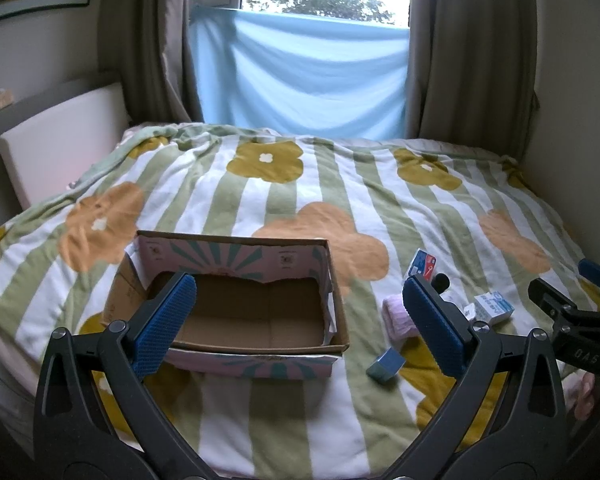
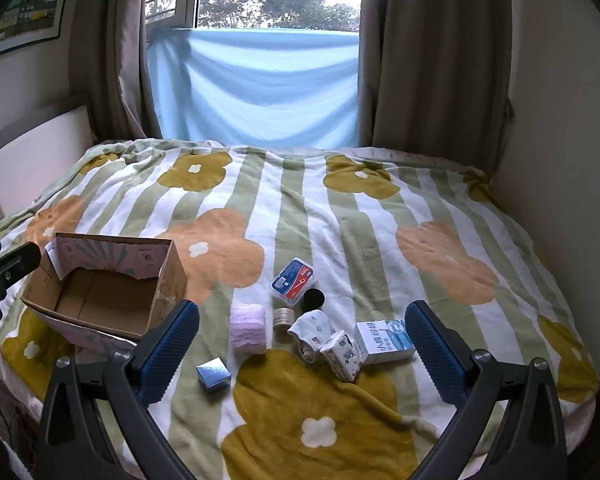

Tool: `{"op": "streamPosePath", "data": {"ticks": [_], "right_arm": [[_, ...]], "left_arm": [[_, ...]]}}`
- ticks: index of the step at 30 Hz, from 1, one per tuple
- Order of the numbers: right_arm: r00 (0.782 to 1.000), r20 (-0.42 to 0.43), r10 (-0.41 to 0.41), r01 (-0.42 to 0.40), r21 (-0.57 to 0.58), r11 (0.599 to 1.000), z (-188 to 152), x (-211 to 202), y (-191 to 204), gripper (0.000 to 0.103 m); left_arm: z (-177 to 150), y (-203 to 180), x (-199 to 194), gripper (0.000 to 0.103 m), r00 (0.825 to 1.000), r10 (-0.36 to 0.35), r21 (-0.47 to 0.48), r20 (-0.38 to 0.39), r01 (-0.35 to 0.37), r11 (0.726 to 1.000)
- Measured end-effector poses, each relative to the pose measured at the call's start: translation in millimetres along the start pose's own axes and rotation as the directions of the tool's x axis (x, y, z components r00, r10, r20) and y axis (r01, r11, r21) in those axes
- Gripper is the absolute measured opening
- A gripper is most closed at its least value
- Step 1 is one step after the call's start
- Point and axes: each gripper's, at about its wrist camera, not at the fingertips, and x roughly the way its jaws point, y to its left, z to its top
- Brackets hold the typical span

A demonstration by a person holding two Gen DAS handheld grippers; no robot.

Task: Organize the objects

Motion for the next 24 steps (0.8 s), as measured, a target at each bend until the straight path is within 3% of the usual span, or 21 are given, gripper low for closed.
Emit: {"op": "streamPosePath", "data": {"ticks": [15,24], "right_arm": [[1.0,0.02,-0.01,0.01,0.013,1.0,5.3,0.0,-31.2,0.103],[0.999,-0.035,-0.009,0.01,0.013,1.0,-16.3,25.0,-68.6,0.103]], "left_arm": [[-5.6,-11.2,1.3,0.103,1.0,-0.008,-0.011,-0.006,0.008,1.0],[-47.7,-51.6,26.1,0.103,0.995,-0.073,-0.037,-0.074,0.07,0.997]]}}
